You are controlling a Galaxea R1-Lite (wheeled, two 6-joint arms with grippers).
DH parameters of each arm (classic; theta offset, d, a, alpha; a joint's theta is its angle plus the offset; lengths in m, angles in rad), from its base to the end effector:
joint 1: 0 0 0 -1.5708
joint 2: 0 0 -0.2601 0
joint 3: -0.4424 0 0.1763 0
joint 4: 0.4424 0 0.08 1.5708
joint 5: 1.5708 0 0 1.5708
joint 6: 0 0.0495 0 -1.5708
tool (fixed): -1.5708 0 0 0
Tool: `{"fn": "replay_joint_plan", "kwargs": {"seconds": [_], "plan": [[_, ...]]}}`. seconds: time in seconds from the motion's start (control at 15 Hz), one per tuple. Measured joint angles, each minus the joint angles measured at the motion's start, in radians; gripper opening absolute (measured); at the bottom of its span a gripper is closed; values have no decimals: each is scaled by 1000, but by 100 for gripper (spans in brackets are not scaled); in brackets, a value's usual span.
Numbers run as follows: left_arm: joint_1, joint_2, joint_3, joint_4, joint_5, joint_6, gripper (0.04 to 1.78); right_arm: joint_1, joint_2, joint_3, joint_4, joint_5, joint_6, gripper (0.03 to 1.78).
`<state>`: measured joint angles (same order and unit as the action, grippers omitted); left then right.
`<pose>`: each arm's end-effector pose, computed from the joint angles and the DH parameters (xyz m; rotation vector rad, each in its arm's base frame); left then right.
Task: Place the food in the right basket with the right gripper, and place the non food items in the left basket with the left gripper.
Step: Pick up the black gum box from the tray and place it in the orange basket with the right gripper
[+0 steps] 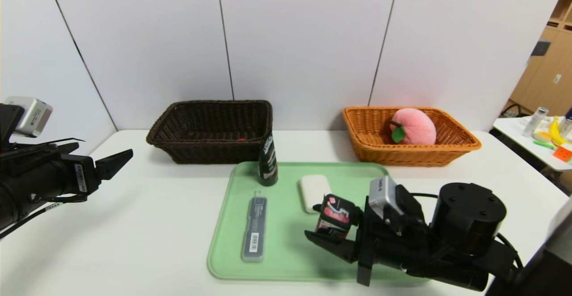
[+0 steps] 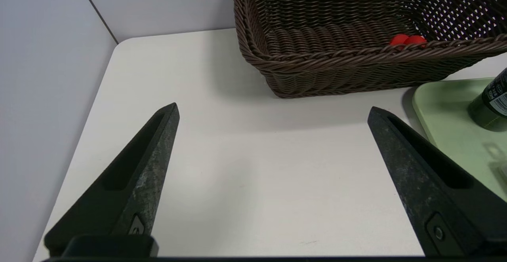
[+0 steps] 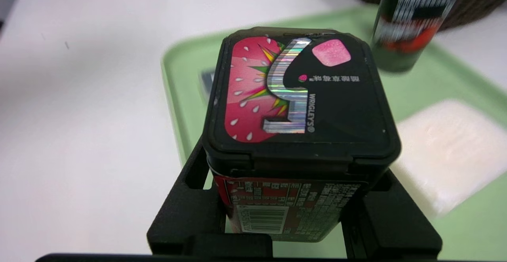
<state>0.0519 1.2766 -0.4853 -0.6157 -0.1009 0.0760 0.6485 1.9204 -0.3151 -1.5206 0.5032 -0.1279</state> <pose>0.2175 0.0063 0.1661 0.0624 0.1731 -0.0555 0.2103 0.1893 0.0721 -0.1199 0.0156 1.1551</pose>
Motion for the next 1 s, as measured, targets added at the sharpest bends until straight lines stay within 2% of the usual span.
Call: {"fn": "replay_joint_plan", "kwargs": {"seconds": [0.13, 0.2, 0.4, 0.6, 0.73, 1.0], "plan": [[0, 3, -1, 0, 0, 0, 169, -14, -105, -35, 41, -35, 39, 76], [0, 4, -1, 0, 0, 0, 169, -46, -157, -71, 96, -45, 48, 76], [0, 7, -6, 0, -1, 1, 169, -220, -290, -244, 367, -56, 55, 76], [0, 3, -6, 0, -2, 3, 169, -413, -356, -469, 709, -88, 48, 76], [0, -4, -9, 0, -1, 5, 169, -479, -364, -607, 938, -153, 46, 76], [0, -20, -7, 0, -1, 9, 169, -511, -309, -877, 1351, -292, 51, 76]]}}
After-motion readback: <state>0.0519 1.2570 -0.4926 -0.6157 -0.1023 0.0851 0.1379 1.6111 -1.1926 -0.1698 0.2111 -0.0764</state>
